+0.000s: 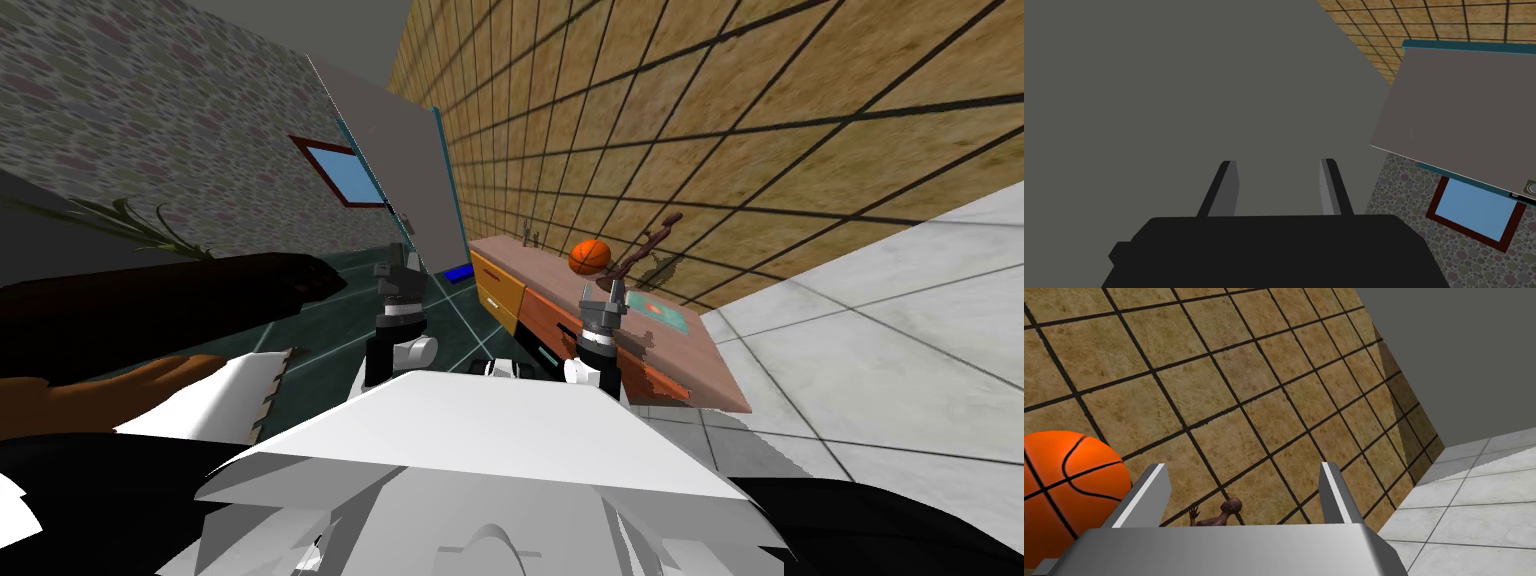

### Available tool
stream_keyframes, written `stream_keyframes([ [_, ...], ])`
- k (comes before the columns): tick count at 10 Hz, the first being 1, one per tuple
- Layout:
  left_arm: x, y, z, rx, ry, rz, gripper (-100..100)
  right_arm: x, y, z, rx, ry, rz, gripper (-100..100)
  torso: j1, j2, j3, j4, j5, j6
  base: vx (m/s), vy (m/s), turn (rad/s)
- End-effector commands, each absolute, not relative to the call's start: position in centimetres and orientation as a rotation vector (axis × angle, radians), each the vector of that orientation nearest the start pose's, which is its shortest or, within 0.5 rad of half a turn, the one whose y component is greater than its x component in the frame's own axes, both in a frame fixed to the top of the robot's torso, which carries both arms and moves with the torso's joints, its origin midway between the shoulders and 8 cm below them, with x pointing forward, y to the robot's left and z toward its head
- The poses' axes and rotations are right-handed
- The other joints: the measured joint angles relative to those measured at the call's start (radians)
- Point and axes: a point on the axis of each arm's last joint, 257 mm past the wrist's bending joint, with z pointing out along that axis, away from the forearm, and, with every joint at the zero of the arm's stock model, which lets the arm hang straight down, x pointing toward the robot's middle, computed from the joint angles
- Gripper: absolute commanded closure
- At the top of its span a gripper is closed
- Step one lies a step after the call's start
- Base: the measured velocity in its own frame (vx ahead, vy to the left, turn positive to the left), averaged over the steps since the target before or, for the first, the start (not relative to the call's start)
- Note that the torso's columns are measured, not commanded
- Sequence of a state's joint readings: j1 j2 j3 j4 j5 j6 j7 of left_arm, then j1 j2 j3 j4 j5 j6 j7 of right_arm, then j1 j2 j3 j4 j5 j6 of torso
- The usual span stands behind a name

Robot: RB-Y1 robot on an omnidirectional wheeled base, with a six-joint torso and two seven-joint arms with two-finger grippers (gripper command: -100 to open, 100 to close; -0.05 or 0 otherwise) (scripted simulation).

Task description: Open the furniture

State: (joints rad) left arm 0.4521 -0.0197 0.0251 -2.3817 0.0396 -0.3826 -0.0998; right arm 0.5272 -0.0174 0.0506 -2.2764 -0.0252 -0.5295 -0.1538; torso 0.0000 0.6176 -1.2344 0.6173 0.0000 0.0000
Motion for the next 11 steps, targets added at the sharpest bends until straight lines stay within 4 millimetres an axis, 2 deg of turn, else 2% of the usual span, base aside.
stream_keyframes([
  [1,34.2,28.7,6.3,-0.634,0.577,-1.235,0,34.3,-26.3,1.5,0.677,0.633,1.45,-100,0.0,0.074,-0.148,0.074,0.0,0.0,0.045,0.047,-0.035],
  [3,34.2,28.7,6.3,-0.635,0.577,-1.235,0,34.6,-26.1,1.2,0.619,0.692,1.375,-100,0.004,0.114,-0.238,0.116,0.001,0.0,0.073,0.104,-0.047],
  [11,34.2,28.7,6.3,-0.635,0.577,-1.235,0,35.6,-26.3,0.3,0.433,0.82,1.098,-100,-0.002,0.122,-0.241,0.121,0.0,0.0,0.072,0.091,-0.033],
])
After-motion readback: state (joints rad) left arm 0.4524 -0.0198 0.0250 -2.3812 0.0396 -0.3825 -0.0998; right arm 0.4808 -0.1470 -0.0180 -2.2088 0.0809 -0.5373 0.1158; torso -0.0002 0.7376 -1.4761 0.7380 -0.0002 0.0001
